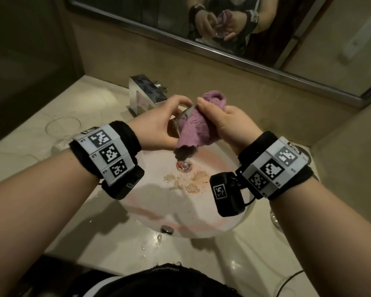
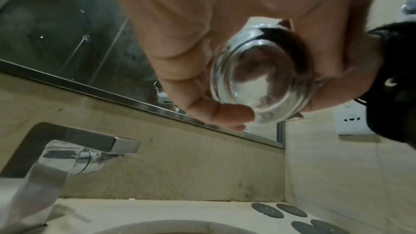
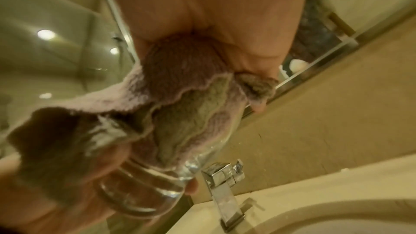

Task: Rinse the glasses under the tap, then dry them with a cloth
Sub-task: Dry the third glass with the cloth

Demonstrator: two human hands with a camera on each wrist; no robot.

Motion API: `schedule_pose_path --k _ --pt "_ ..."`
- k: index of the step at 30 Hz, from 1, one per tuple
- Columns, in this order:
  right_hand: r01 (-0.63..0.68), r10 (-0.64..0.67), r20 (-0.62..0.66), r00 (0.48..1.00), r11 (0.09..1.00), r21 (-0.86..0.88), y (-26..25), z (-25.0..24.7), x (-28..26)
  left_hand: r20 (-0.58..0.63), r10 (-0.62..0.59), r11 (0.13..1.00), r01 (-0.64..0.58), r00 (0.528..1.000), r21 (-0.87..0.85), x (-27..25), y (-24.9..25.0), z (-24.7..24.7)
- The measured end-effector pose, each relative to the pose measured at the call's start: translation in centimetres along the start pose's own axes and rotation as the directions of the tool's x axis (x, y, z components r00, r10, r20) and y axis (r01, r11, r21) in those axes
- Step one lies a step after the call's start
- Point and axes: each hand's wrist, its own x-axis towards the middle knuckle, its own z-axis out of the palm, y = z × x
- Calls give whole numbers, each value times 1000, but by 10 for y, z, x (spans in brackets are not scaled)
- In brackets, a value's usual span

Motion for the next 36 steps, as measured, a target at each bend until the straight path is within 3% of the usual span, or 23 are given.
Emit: schedule_pose_path --k 2,4,5,7,9,12,14,16,18,20,21,25,26,27,29,30,32,33,36 --pt "7 -7 -18 1000 1000 -9 1 -1 -1 -15 -29 999 29 999 23 -1 3 1" --pt "9 7 -87 996 983 185 2 -9 2 3 -95 984 95 995 -154 -3 -1 3" --pt "36 9 -135 991 943 331 2 -15 3 21 -140 933 139 990 -332 -6 -3 4" --pt "144 -18 -227 974 819 555 3 -28 4 34 -239 748 206 970 -631 -10 -7 5" --pt "252 -65 -310 948 749 612 4 -35 4 27 -291 589 201 956 -783 -12 -9 7" --pt "281 -166 -313 935 886 369 8 -28 -12 35 -298 390 155 954 -908 -11 -4 6" --pt "348 -307 -258 916 928 131 14 -12 -25 44 -317 366 165 947 -916 -9 4 7" --pt "451 -454 -153 878 891 -59 22 11 -27 90 -293 373 201 952 -906 -5 14 12" --pt "513 -577 -55 815 762 -396 32 32 -19 126 -269 391 228 955 -892 0 20 21" --pt "487 -708 1 706 483 -728 40 42 -13 82 -313 401 209 946 -892 3 22 29" --pt "488 -745 -5 667 442 -753 42 44 -13 53 -351 425 209 935 -881 4 21 32" --pt "529 -774 -225 592 583 -616 24 45 -16 27 -372 506 226 928 -832 7 19 34" --pt "546 -754 -271 598 631 -551 20 46 -12 19 -358 513 214 933 -832 8 20 32" --pt "549 -704 -317 636 701 -456 15 47 -7 11 -344 525 202 939 -827 9 21 31" --pt "512 -515 -395 761 850 -122 2 45 -3 -8 -314 530 168 949 -831 10 22 27" --pt "465 -403 -395 825 882 71 -2 40 -3 -2 -306 505 161 952 -848 10 22 25" --pt "307 -202 -334 921 903 299 -8 29 -4 -2 -320 449 150 948 -881 10 19 23" --pt "247 -160 -247 956 892 378 -5 24 -3 -6 -325 427 142 946 -893 11 19 22" --pt "257 -211 -155 965 883 394 4 24 -4 -45 -322 457 114 946 -882 14 16 20"
